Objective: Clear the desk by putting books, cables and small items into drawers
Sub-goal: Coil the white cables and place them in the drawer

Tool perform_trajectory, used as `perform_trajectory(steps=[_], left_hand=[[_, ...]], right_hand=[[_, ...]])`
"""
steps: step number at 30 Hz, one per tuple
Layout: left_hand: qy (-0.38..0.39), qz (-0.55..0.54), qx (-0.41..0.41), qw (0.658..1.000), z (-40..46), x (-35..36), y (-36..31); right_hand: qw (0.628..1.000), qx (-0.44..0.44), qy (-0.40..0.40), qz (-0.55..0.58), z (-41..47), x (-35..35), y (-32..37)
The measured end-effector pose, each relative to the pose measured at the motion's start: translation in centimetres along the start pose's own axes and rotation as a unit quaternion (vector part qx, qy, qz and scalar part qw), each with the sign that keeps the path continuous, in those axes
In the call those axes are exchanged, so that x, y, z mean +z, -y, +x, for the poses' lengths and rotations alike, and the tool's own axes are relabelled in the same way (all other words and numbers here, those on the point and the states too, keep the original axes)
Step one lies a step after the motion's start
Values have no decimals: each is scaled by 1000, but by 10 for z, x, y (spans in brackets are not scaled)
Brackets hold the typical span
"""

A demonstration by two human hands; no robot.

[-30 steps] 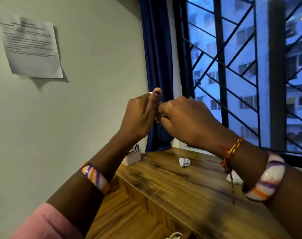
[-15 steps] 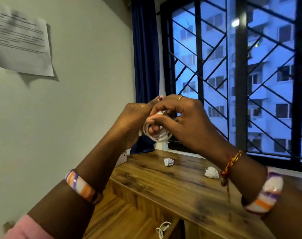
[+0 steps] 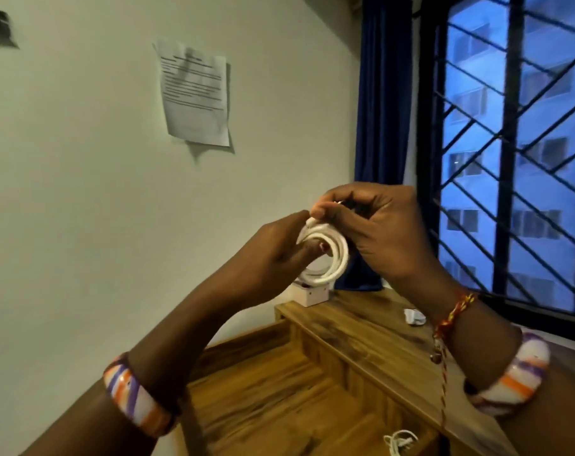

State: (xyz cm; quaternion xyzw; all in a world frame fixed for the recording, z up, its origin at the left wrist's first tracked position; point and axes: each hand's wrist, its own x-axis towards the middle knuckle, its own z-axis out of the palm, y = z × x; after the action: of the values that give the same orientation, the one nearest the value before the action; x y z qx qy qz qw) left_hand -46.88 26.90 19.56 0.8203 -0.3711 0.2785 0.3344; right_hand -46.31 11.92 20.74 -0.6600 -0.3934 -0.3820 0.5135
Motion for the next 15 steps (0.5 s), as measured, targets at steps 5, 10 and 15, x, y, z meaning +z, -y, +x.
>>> perform_trajectory(steps=[5, 10, 15], left_hand=[[-168, 234, -5, 958, -14, -4, 6], [-251, 356, 73, 897, -13, -5, 6], [-207, 455, -27, 866, 8, 6, 14]], right_hand=[[982, 129, 5, 135, 2, 31, -12], [912, 312, 47, 263, 9, 44, -22], [926, 279, 110, 231, 10, 29, -39]])
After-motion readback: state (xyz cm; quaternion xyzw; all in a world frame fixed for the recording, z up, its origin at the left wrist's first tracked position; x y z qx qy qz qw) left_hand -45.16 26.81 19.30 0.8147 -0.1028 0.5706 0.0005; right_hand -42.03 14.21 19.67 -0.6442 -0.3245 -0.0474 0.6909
